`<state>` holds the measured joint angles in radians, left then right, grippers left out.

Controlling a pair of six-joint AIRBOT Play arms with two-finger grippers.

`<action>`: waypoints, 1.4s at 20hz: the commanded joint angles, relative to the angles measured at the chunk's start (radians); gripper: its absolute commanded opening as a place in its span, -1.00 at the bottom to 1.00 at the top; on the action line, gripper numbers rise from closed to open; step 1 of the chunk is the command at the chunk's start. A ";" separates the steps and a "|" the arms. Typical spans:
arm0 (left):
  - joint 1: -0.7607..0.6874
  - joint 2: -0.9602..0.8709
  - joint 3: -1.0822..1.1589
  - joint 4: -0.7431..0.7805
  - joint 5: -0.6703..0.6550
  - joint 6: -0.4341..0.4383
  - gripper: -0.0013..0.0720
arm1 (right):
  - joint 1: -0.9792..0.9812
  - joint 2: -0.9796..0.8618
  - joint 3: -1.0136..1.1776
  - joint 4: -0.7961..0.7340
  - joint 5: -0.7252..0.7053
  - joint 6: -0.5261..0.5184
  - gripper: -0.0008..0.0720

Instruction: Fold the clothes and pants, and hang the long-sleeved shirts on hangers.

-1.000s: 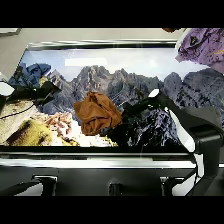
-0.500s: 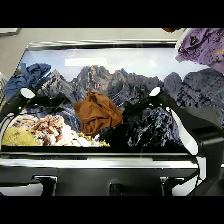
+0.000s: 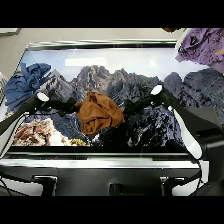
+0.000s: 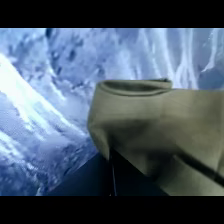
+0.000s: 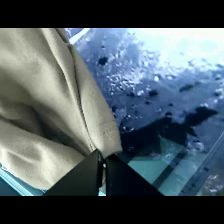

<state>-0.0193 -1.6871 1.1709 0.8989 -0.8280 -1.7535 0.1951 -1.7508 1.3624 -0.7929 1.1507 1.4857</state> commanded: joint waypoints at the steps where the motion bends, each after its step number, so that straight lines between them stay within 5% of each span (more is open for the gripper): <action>1: 0.009 0.015 0.059 -0.034 0.000 0.043 -0.93 | 0.000 0.053 0.042 -0.109 -0.021 0.007 -0.90; 7: 0.094 0.248 0.420 0.230 -0.106 0.041 -0.94 | 0.000 0.238 0.446 -0.708 -0.018 0.153 -0.90; 10: 0.110 0.393 0.613 0.380 -0.166 0.042 -0.94 | 0.000 0.372 0.591 -0.849 -0.008 0.152 -0.90; 20: 0.111 0.859 0.709 0.564 -0.306 0.017 -0.93 | 0.000 0.832 0.623 -0.877 0.111 0.123 -0.90; 24: 0.111 0.866 0.706 0.628 -0.307 -0.035 -0.93 | 0.000 0.829 0.621 -0.877 0.080 0.131 -0.90; 28: 0.111 0.715 0.675 0.628 -0.309 -0.019 -0.93 | 0.000 0.633 0.612 -0.883 0.084 0.193 -0.90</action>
<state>0.0910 -0.8974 1.8626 1.5051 -1.1320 -1.7767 0.1963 -1.0153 1.9800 -1.6676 1.2327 1.6314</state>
